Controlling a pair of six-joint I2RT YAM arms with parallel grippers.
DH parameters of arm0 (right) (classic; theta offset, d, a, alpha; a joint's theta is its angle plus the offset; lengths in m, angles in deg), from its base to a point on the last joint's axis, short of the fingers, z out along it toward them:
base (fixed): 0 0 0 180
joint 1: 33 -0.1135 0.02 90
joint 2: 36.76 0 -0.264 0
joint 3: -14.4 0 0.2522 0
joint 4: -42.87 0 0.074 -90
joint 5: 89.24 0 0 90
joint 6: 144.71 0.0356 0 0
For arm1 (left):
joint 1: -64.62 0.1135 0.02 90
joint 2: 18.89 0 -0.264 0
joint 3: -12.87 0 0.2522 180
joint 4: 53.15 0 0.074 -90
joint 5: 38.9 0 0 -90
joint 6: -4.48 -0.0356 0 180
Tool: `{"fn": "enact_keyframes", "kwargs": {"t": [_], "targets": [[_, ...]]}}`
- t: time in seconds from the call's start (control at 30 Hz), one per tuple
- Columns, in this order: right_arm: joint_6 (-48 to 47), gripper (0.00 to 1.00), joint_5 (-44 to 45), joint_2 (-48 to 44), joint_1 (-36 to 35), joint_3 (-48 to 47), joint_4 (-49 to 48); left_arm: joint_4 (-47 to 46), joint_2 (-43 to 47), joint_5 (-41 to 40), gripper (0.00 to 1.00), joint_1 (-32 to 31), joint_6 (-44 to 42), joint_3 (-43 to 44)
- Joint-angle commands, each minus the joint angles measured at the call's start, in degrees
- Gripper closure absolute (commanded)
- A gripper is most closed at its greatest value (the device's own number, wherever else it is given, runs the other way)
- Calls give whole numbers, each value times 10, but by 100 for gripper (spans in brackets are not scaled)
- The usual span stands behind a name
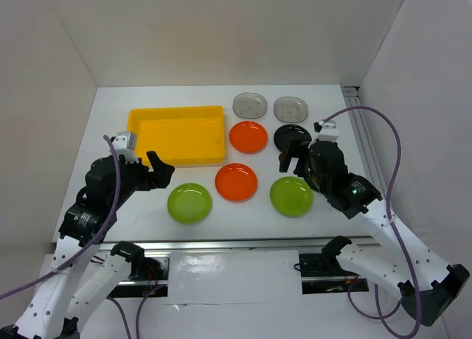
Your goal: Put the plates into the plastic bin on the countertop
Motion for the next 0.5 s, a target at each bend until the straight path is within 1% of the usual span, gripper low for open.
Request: {"fn": "enact_keyframes", "kwargs": {"t": [0.0, 0.1, 0.13, 0.2, 0.27, 0.3, 0.33, 0.37, 0.4, 0.43, 0.47], "targets": [[10, 0, 20, -5, -4, -20, 1, -13, 5, -13, 1, -2, -2, 6], [5, 0, 12, -5, -4, -14, 1, -8, 10, -21, 1, -2, -2, 11], [5, 0, 7, -12, -4, -14, -5, -8, 10, -31, 1, -2, 20, 11], [0, 0, 0, -18, -4, -14, -6, 24, 10, -63, 1, -2, 57, 23], [0, 0, 0, -24, -4, -14, -6, 39, 30, -69, 1, -2, 114, 23], [0, 0, -11, -24, -4, -14, -6, 45, 40, -69, 1, -2, 141, -3], [-5, 0, -21, -24, -4, -8, -6, 45, 50, -50, 1, -2, 166, -21], [-11, 0, -33, -31, -4, 0, -6, 34, 63, -41, 1, -2, 214, -43], [-11, 0, -57, -37, -4, 5, -12, 25, 91, -31, 1, -2, 235, -69], [-11, 0, -69, -37, -4, 17, -22, 13, 103, -17, 1, -2, 253, -121], [-11, 0, -80, -42, -4, 22, -27, 6, 112, -17, 1, -2, 279, -142]]}}
